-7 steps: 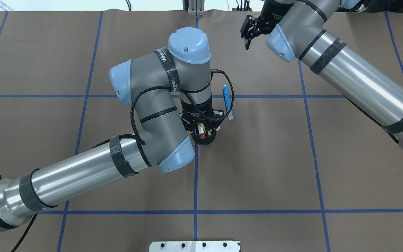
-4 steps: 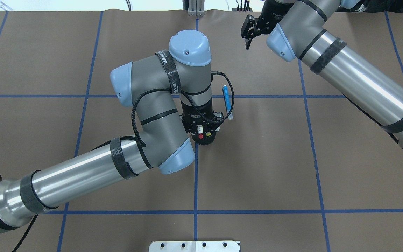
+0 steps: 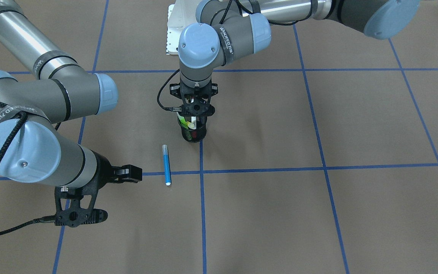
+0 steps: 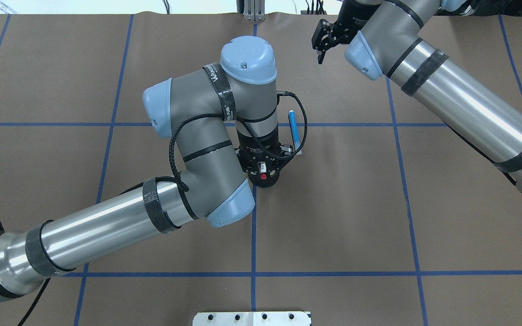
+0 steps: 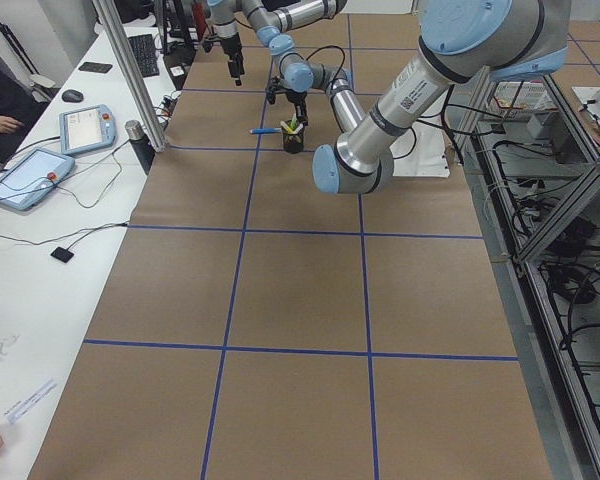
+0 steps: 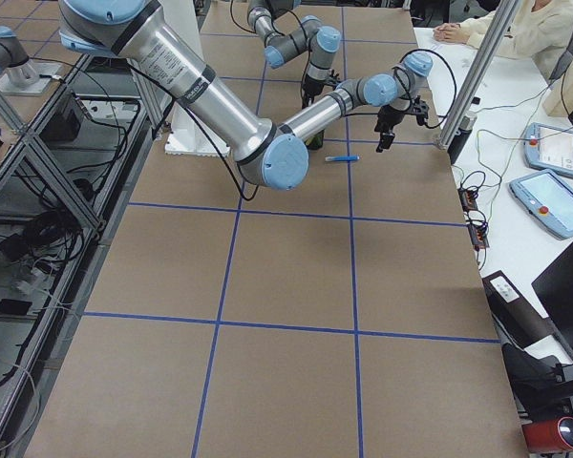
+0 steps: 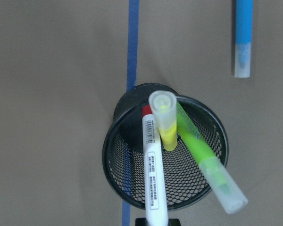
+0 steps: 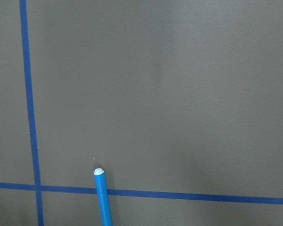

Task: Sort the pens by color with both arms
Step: 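Close the left gripper on the red-capped white marker in the cup, then lift the red-capped marker out of the cup with the left gripper, then lay the red-capped marker beside the blue marker and open the left gripper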

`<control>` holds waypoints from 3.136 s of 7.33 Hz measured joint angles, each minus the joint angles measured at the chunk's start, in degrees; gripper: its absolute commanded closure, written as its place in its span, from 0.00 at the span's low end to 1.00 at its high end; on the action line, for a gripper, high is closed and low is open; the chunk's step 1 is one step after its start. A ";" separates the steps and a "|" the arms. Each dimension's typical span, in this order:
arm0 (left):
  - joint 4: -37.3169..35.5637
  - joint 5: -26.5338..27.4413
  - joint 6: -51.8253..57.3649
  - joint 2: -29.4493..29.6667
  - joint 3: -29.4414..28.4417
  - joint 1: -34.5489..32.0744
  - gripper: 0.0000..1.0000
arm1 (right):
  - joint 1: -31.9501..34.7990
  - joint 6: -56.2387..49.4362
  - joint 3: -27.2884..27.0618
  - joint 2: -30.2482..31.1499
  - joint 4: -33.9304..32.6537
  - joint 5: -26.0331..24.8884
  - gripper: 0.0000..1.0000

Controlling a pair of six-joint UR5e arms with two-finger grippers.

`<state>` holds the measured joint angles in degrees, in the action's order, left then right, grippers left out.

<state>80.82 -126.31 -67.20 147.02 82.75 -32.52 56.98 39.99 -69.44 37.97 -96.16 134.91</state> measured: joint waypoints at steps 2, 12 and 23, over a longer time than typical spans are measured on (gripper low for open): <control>-7.76 -0.05 2.55 0.36 6.08 -0.07 0.80 | -0.05 0.02 0.00 -0.06 0.01 0.06 0.01; 8.49 0.52 8.63 9.90 -15.55 -9.75 0.82 | 2.31 -0.36 -2.22 3.62 6.73 5.46 0.02; 17.97 3.00 9.42 11.56 -25.49 -5.37 0.46 | 3.18 -0.11 -1.96 3.06 6.74 5.37 0.02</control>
<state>98.79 -123.31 -57.78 158.58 57.26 -37.89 60.16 39.88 -71.40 41.03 -89.43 140.28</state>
